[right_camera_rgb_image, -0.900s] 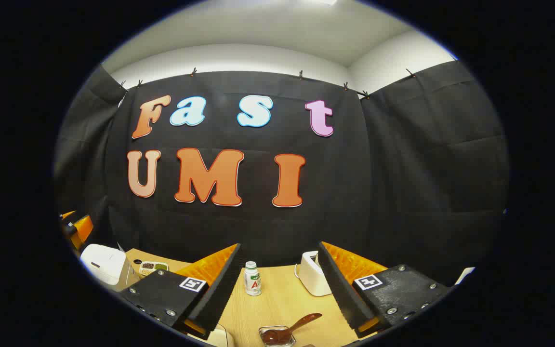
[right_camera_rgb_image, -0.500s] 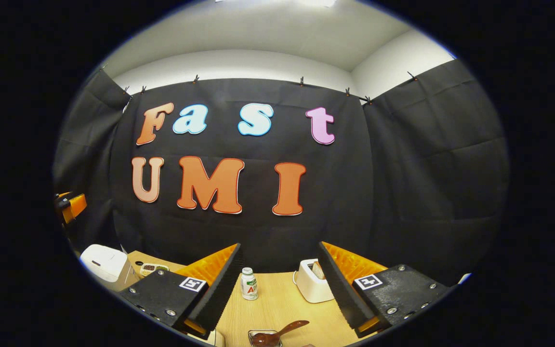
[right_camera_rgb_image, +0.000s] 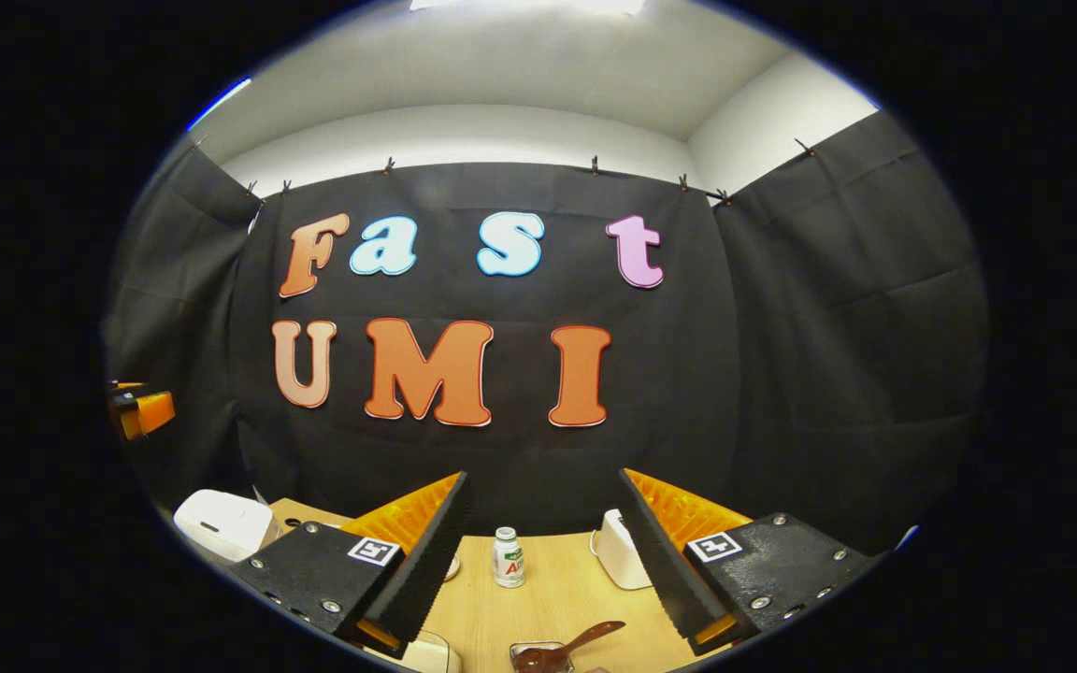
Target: Close the left gripper, press the button to open the rice cooker; take a wooden spoon from the chopstick holder with the right hand, scoop a spoonful of rice and pour it into the rice cooker, then put the wooden spoon back into the chopstick holder.
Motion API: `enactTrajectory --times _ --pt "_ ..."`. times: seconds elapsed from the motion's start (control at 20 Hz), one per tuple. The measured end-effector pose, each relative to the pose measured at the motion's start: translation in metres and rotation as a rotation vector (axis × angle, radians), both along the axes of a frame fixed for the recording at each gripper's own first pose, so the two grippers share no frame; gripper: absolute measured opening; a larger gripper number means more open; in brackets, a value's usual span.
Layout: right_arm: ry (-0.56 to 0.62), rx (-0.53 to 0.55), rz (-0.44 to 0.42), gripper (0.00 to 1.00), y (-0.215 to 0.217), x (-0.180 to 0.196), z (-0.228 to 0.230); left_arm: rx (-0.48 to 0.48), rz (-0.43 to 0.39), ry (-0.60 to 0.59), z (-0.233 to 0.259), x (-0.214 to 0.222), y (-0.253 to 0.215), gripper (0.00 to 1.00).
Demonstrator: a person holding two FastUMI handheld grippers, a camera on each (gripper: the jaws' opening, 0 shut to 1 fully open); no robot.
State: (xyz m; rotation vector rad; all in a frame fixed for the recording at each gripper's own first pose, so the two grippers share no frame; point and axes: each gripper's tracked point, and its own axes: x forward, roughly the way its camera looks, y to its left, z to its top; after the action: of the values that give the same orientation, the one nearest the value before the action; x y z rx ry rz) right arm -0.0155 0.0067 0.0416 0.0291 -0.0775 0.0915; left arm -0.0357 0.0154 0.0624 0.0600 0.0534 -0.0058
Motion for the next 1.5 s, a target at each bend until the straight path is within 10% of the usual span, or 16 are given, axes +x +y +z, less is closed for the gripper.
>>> enactTrajectory --times 0.7,1.05,1.5 --pt "0.021 -0.040 -0.002 0.96 0.004 -0.032 0.002 -0.044 0.130 0.062 0.013 -0.022 0.095 0.99" --pt "0.037 -0.065 -0.097 1.00 -0.014 -0.041 -0.001 -0.054 0.161 0.147 -0.009 -0.012 0.134 0.08" --pt "0.100 -0.086 -0.153 0.96 -0.033 -0.045 -0.029 -0.077 0.106 0.400 -0.085 0.007 0.134 0.05"
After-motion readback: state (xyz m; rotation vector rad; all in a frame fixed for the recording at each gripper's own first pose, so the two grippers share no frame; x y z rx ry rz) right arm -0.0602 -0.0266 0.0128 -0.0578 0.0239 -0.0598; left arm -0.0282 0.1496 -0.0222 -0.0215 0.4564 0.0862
